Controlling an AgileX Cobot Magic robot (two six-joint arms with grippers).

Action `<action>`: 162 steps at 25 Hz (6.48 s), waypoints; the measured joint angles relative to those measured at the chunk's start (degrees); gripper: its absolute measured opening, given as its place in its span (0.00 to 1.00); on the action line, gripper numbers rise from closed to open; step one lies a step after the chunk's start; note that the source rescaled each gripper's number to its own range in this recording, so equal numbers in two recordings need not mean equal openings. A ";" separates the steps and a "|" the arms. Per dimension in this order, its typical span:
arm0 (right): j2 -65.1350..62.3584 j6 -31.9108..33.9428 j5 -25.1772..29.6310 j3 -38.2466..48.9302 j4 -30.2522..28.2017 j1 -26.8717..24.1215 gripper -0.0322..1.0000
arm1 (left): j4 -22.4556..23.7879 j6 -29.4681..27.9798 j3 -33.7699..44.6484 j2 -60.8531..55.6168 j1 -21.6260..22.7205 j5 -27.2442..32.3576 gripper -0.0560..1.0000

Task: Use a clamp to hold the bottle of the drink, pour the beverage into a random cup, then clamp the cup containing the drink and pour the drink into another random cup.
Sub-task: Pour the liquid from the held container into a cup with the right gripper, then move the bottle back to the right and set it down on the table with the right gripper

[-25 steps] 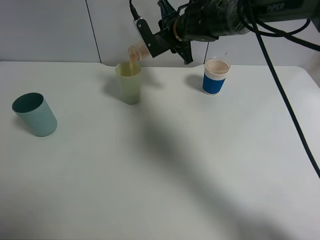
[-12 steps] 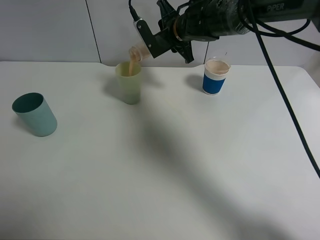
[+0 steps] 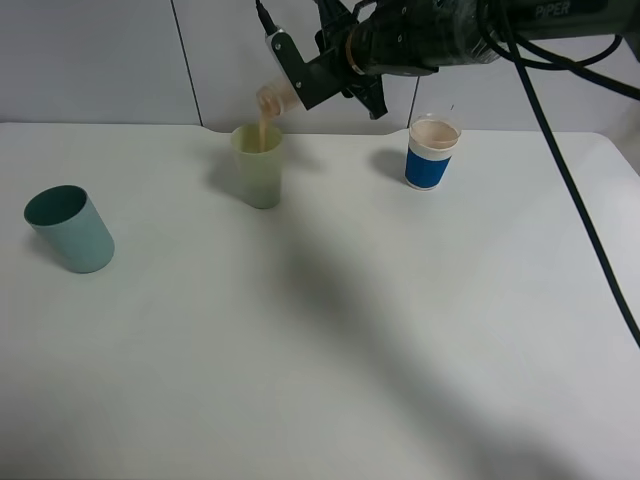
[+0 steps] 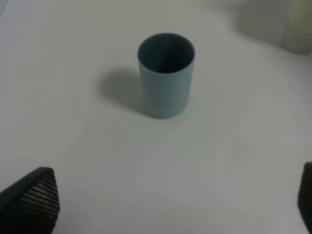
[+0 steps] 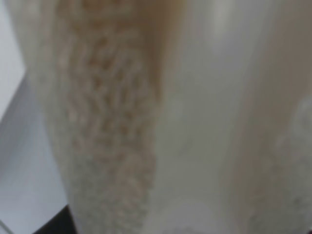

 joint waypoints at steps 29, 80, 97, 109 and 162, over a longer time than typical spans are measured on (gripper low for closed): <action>-0.23 -6.48 0.18 -2.65 -0.11 0.70 0.07 | 0.00 0.00 0.00 0.00 0.00 0.00 1.00; 2.45 -6.38 -0.83 -6.32 -3.10 2.70 0.07 | 0.00 0.00 0.00 0.00 0.00 0.00 1.00; 2.45 -11.22 0.12 -6.32 -3.14 3.77 0.07 | 0.00 0.00 0.00 0.00 0.00 0.00 1.00; 2.45 -15.68 0.59 -6.32 -3.34 3.77 0.06 | 0.00 0.00 0.00 0.00 0.00 0.00 1.00; 2.45 41.72 4.14 -6.32 17.36 2.80 0.06 | 0.00 0.00 0.00 0.00 0.00 0.00 1.00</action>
